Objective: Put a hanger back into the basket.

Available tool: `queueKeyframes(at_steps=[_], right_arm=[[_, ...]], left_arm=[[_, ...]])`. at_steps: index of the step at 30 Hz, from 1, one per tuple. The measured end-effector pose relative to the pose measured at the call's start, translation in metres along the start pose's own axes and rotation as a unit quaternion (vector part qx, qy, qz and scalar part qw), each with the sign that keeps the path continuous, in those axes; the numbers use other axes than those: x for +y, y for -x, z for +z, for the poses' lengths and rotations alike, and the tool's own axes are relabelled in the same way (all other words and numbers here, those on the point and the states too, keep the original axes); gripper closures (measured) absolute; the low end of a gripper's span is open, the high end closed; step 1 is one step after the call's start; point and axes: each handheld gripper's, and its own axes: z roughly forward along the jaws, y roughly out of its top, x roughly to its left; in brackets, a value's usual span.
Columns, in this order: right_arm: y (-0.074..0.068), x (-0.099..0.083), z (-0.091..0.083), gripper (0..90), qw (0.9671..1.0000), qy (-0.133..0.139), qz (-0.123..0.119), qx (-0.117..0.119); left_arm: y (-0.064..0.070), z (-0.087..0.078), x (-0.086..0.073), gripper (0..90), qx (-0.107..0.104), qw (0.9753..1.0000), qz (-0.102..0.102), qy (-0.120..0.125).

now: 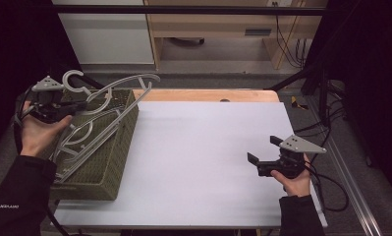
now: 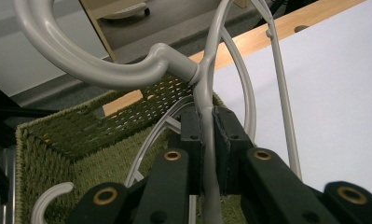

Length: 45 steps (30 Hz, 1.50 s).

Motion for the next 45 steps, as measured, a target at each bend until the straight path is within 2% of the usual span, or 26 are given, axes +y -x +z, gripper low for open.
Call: queueKeyframes(at_steps=[3, 5, 14, 19, 22, 24, 29, 32, 36, 37, 39, 42, 45], right_arm=[[0.001, 0.0, 0.0, 1.0, 1.0, 0.0, 0.0, 0.001], [0.002, -0.001, 0.0, 1.0, 1.0, -0.001, 0.002, -0.001], [0.002, -0.002, 0.002, 1.0, 1.0, -0.004, 0.002, -0.003], [0.001, -0.002, 0.003, 1.0, 1.0, -0.007, 0.003, -0.005], [0.002, -0.002, 0.003, 1.0, 1.0, -0.008, 0.002, -0.005], [0.002, -0.002, 0.004, 1.0, 0.9999, -0.009, 0.001, -0.005], [0.001, -0.002, 0.004, 1.0, 0.9999, -0.01, 0.001, -0.005], [0.002, -0.002, 0.005, 1.0, 0.9999, -0.01, 0.001, -0.004], [0.002, -0.003, 0.005, 1.0, 0.9999, -0.011, 0.001, -0.006], [0.001, -0.003, 0.005, 1.0, 0.9999, -0.011, 0.001, -0.006], [0.002, -0.003, 0.005, 1.0, 0.9999, -0.012, 0.0, -0.005], [0.002, -0.003, 0.005, 1.0, 0.9999, -0.013, -0.001, -0.005], [0.002, -0.003, 0.005, 1.0, 0.9999, -0.013, -0.001, -0.005]], left_arm=[[-0.007, 0.002, -0.004, 82.8, 0.0, 1.0, -0.002, -0.001], [-0.018, 0.002, -0.012, 82.8, 0.001, 1.0, -0.005, 0.003], [-0.042, -0.007, -0.037, 82.7, 0.008, 0.9999, -0.011, 0.008], [-0.056, -0.012, -0.051, 82.7, 0.019, 0.9996, -0.017, 0.007], [-0.061, -0.013, -0.054, 82.7, 0.022, 0.9996, -0.016, 0.006], [-0.065, -0.015, -0.058, 82.7, 0.031, 0.9994, -0.013, 0.001], [-0.072, -0.017, -0.063, 82.7, 0.039, 0.9992, -0.01, -0.001], [-0.074, -0.016, -0.066, 82.7, 0.036, 0.9993, -0.002, -0.008], [-0.072, -0.01, -0.065, 82.7, 0.04, 0.9989, 0.009, -0.021], [-0.07, -0.008, -0.064, 82.7, 0.046, 0.9983, 0.022, -0.03], [-0.07, -0.006, -0.064, 82.7, 0.047, 0.998, 0.024, -0.035], [-0.068, 0.002, -0.065, 82.7, 0.06, 0.9961, 0.037, -0.052], [-0.066, 0.009, -0.067, 82.7, 0.059, 0.9959, 0.038, -0.056]])
